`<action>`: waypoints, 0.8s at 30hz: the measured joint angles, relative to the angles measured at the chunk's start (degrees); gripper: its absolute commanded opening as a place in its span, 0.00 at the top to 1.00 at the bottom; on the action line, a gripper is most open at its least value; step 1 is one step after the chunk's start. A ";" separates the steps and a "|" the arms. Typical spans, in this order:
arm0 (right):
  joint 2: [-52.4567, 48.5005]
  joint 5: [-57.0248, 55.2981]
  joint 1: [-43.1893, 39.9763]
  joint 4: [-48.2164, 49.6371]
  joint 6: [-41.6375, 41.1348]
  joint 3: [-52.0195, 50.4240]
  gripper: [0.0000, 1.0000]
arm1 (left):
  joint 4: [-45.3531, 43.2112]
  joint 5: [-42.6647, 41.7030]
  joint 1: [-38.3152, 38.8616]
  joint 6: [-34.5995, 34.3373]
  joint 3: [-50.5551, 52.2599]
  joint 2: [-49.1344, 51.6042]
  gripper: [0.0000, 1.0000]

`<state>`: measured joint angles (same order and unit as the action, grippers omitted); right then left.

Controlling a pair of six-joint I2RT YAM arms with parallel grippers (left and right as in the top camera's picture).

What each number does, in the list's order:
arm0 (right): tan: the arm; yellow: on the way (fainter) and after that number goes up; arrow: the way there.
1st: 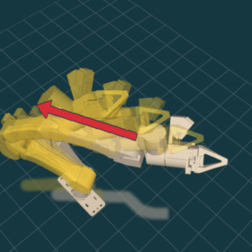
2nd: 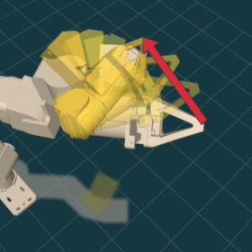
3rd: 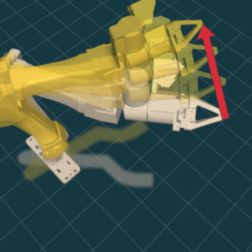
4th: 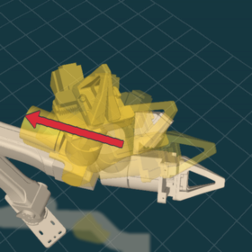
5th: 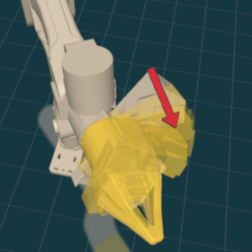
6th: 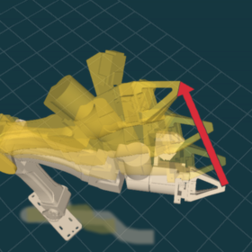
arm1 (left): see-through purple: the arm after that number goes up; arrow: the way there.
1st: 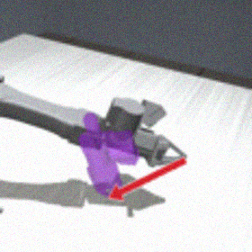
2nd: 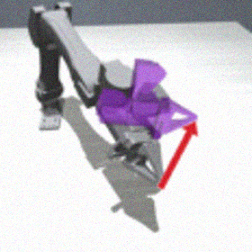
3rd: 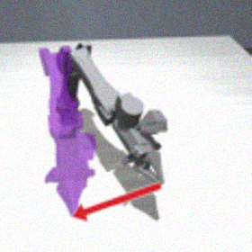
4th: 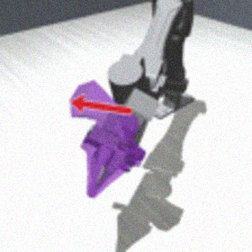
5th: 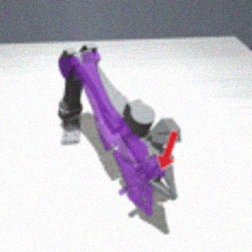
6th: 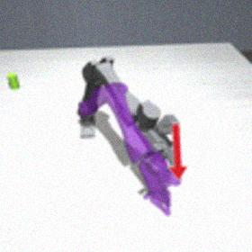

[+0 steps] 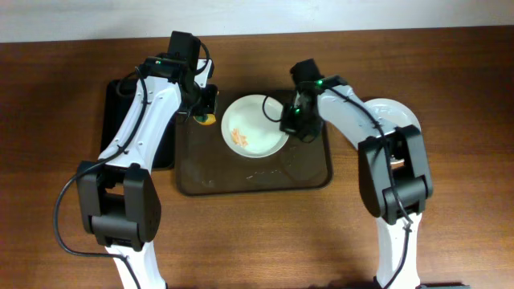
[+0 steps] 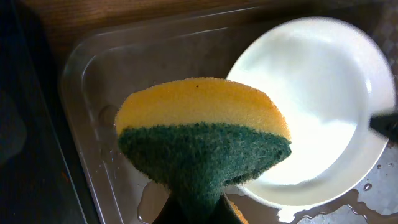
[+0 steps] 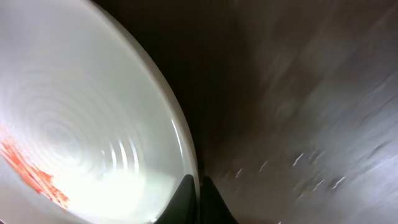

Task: Clean dirty plates on tray and stack at the side
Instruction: 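Reach the right gripper to the last plate on the tray and grasp it, then tilt the plate with the right gripper and scrub it with the sponge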

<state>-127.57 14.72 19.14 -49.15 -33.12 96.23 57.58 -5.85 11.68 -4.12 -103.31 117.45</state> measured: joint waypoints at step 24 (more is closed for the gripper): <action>-0.02 0.48 2.54 8.92 24.26 0.63 0.50 | -0.13 0.00 0.00 0.00 0.00 0.00 0.99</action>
<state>-127.59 15.20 21.67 -40.23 -8.86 96.86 57.45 -5.85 11.68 -4.12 -103.31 117.45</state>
